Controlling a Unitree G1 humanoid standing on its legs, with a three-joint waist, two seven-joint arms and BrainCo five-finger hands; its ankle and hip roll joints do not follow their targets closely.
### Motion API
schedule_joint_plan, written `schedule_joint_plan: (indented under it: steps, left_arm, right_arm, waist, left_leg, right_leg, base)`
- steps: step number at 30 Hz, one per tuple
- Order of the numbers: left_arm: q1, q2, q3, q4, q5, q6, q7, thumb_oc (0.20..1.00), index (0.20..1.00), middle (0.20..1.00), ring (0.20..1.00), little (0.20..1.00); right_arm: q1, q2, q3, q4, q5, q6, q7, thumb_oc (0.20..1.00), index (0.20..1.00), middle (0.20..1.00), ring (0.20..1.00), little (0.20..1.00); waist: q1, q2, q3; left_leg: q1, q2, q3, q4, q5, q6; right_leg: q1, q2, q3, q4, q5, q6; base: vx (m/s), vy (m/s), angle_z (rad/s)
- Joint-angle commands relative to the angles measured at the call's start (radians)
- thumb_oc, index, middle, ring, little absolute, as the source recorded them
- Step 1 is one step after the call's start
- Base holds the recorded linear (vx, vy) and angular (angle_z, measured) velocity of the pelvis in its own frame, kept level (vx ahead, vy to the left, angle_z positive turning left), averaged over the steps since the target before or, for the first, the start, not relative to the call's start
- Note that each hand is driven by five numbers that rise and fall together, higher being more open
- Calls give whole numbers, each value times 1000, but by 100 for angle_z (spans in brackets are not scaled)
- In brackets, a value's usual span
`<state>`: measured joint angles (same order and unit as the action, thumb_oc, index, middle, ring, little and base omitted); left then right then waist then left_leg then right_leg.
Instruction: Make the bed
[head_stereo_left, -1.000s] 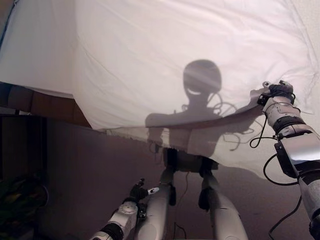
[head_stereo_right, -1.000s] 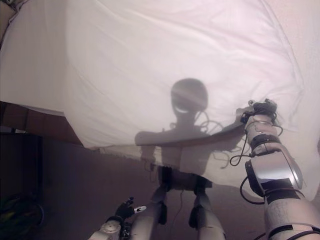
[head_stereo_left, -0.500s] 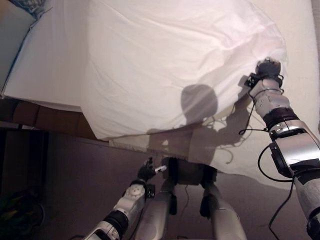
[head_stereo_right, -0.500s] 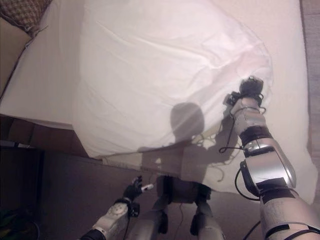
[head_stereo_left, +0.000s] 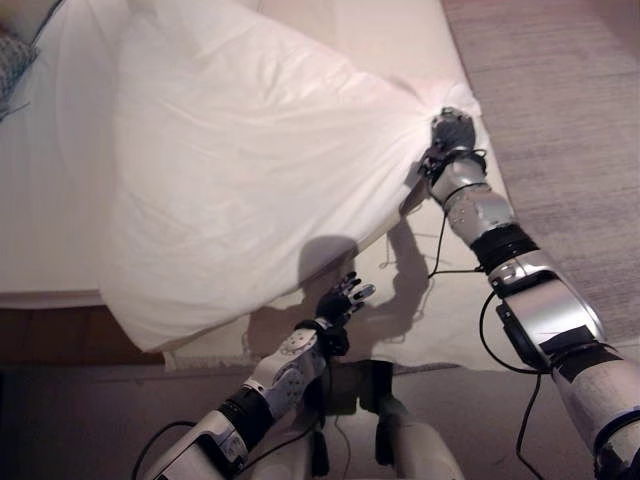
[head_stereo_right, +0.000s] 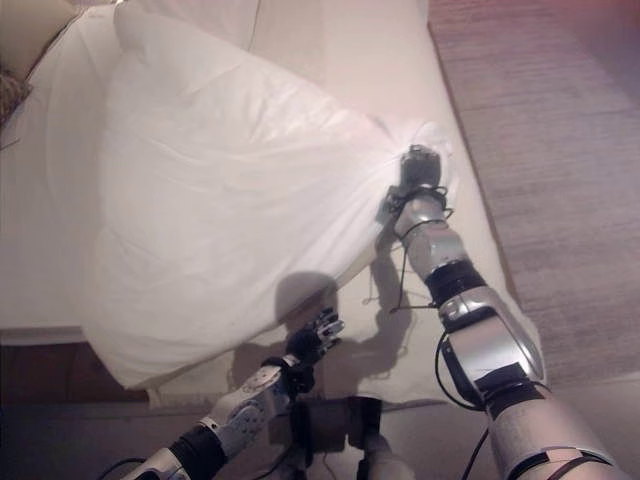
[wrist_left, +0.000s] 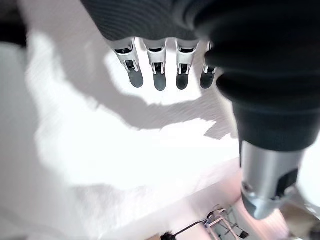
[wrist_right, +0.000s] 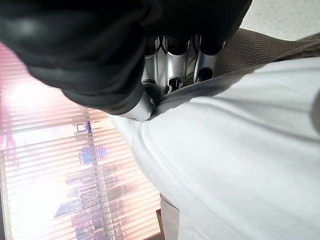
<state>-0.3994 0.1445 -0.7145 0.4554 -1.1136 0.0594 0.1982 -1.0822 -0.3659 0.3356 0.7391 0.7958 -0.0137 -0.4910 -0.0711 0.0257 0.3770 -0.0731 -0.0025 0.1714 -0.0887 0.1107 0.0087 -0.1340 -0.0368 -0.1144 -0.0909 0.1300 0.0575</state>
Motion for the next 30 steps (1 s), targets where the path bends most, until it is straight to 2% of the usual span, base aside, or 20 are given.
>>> schedule_joint_plan:
  steps: [1, 5, 8, 16, 24, 30]
  left_arm:
    - [64, -82, -70, 54, -119, 12, 22, 1000, 1000, 1000, 1000, 1000]
    - [52, -111, -88, 64, -178, 12, 50, 1000, 1000, 1000, 1000, 1000]
    - [35, -145, -55, 99, -213, 1, 75, 1000, 1000, 1000, 1000, 1000]
    - [-78, -246, 211, 184, -285, -135, 157, 1000, 1000, 1000, 1000, 1000]
    - [-141, -231, 433, 157, -239, -272, 234, 1000, 1000, 1000, 1000, 1000]
    - [-138, -225, 500, 141, -203, -315, 259, 1000, 1000, 1000, 1000, 1000]
  right_arm:
    - [-30, -43, 24, -28, -36, -53, 1, 200, 200, 200, 200, 200]
    - [19, -32, 35, -73, -47, -41, -4, 200, 200, 200, 200, 200]
    - [67, -20, 37, -113, -51, -44, -4, 200, 200, 200, 200, 200]
    - [254, 23, -6, -285, -53, -78, -13, 200, 200, 200, 200, 200]
    - [446, 59, -80, -392, -89, -100, -23, 200, 200, 200, 200, 200]
    - [509, 73, -124, -405, -100, -115, -36, 200, 200, 200, 200, 200]
  waist:
    - [-17, -2, -173]
    - [-20, -10, -190]
    - [-22, -20, -203]
    - [-22, -57, -226]
    - [-13, -71, -246]
    - [-8, -72, -261]
  left_leg:
    - [26, -48, 30, 1, -90, -14]
    - [37, -45, 33, 1, -91, -15]
    - [47, -43, 34, 1, -96, -14]
    - [62, -35, 27, 1, -105, -18]
    - [90, -26, 30, 1, -119, -21]
    - [106, -22, 19, 1, -126, -26]
  right_leg:
    - [-18, -23, 110, 49, -10, 97]
    - [-8, -26, 107, 49, -10, 97]
    - [2, -24, 107, 48, -12, 96]
    - [22, -22, 94, 44, -19, 95]
    - [48, -14, 89, 38, -29, 91]
    - [75, -11, 73, 26, -37, 87]
  base:
    - [4, -9, -14]
    - [3, -14, -9]
    - [6, -11, 0]
    - [11, -46, 0]
    - [23, -40, 0]
    - [34, -27, 0]
